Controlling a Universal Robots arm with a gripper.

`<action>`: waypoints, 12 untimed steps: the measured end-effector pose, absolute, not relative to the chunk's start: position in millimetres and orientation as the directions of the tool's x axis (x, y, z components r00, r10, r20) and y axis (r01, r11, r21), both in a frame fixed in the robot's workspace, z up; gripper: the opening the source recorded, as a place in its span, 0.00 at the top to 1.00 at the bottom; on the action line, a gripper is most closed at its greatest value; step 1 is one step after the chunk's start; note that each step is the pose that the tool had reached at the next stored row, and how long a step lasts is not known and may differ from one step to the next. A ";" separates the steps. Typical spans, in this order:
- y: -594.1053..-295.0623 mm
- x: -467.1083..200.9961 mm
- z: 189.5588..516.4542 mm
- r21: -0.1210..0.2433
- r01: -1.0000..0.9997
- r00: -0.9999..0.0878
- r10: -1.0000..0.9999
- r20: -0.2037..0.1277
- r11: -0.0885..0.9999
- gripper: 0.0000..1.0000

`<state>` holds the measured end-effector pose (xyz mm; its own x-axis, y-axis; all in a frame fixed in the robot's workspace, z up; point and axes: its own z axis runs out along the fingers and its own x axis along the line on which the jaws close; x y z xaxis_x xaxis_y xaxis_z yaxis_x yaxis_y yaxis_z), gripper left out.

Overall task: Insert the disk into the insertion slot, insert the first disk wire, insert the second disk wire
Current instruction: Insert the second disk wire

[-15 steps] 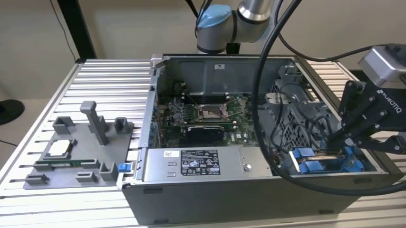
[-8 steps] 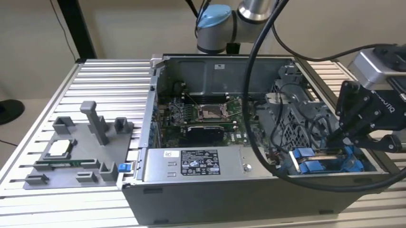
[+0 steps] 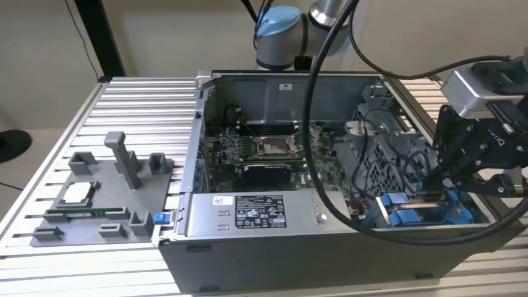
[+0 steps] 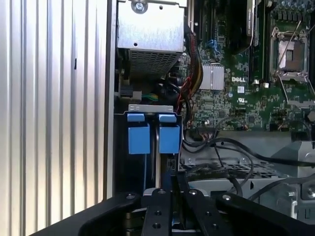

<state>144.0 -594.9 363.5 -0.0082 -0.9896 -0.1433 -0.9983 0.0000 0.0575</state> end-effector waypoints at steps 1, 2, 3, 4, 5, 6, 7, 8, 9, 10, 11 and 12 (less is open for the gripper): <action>-594.5 142.7 363.5 0.052 -0.999 -0.009 -0.990 -0.143 0.002 1.00; -594.2 141.7 363.3 0.046 -0.999 -0.010 -0.990 -0.143 0.003 1.00; -594.0 140.6 363.2 0.040 -0.999 -0.010 -0.990 -0.143 0.005 1.00; -593.8 139.2 363.1 0.035 -0.999 -0.011 -0.990 -0.143 0.006 1.00; -593.7 137.8 362.9 0.030 -1.000 -0.012 -0.990 -0.144 0.008 1.00; -593.7 136.3 362.8 0.026 -1.000 -0.013 -0.990 -0.144 0.009 1.00; -593.5 135.1 362.7 0.021 -1.000 -0.014 -0.990 -0.144 0.011 1.00; -593.5 133.9 362.6 0.015 -1.000 -0.014 -0.990 -0.144 0.012 1.00; -593.4 132.6 362.4 0.009 -1.000 -0.015 -0.989 -0.144 0.013 1.00; -593.4 131.6 362.2 0.001 -1.000 -0.014 -0.989 -0.144 0.014 1.00; -593.4 130.8 362.1 -0.009 -1.000 -0.014 -0.989 -0.144 0.015 1.00; -593.4 130.3 361.8 -0.021 -1.000 -0.013 -0.989 -0.144 0.016 1.00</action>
